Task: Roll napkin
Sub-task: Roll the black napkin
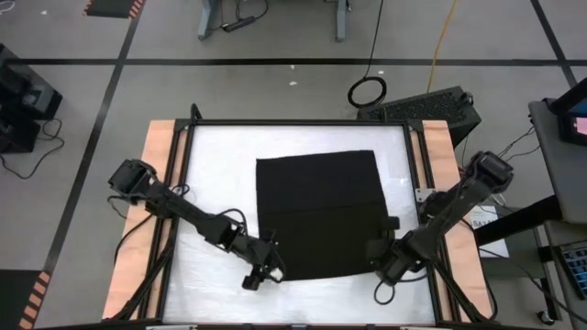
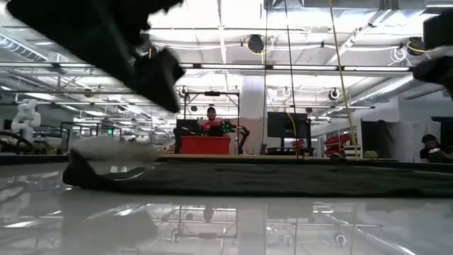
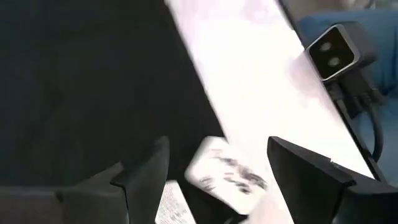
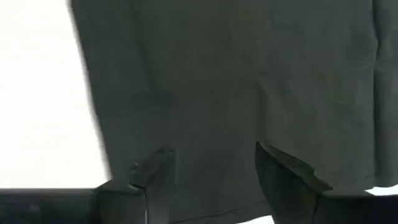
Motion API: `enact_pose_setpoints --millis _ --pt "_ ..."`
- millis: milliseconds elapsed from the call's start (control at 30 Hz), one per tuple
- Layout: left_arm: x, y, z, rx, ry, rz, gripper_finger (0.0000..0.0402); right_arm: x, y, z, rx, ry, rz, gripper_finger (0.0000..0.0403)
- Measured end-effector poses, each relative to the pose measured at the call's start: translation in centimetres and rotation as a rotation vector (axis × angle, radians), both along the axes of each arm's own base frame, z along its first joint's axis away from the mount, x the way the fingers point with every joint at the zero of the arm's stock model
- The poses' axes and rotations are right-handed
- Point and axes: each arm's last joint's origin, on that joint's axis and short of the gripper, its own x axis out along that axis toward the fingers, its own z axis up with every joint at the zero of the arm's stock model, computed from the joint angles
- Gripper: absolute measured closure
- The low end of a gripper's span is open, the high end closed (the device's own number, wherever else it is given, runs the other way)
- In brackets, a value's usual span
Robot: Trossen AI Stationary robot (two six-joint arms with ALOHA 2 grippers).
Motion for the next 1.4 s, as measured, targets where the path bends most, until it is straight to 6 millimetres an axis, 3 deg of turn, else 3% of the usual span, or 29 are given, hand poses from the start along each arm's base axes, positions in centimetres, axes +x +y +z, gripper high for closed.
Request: enact_pose_setpoints --millis 133,267,400,567,767,933,1100,1400 --pt "0.3 2.4 1.0 0.302 0.001 0.043 0.0124 0.3 0.4 1.8 0.047 -0.163 -0.057 0.02" --pt "0.9 7.1 0.6 0.458 0.095 0.11 0.0124 2.1 2.0 2.4 0.141 -0.364 -0.09 0.02" --pt "1.6 11.9 0.2 0.467 0.144 0.14 0.0124 3.6 3.5 0.9 0.211 -0.441 -0.177 0.02" --pt "2.2 17.0 -0.3 0.401 0.144 0.153 0.0124 3.9 4.3 -2.1 0.212 -0.404 -0.365 0.02" --pt "2.1 20.5 -3.1 0.292 0.254 0.145 0.0124 3.5 4.8 -5.5 0.162 -0.342 -0.535 0.02" --pt "1.6 20.7 -5.1 0.25 0.399 0.144 0.0124 3.0 4.0 -6.1 0.058 -0.311 -0.582 0.02" --pt "0.5 19.4 -5.2 0.214 0.551 0.189 0.0124 1.8 2.6 -5.8 -0.122 -0.215 -0.538 0.02" --pt "0.4 12.2 -4.3 0.114 0.578 0.333 0.0124 1.1 0.1 -5.2 -0.337 -0.031 -0.456 0.02"
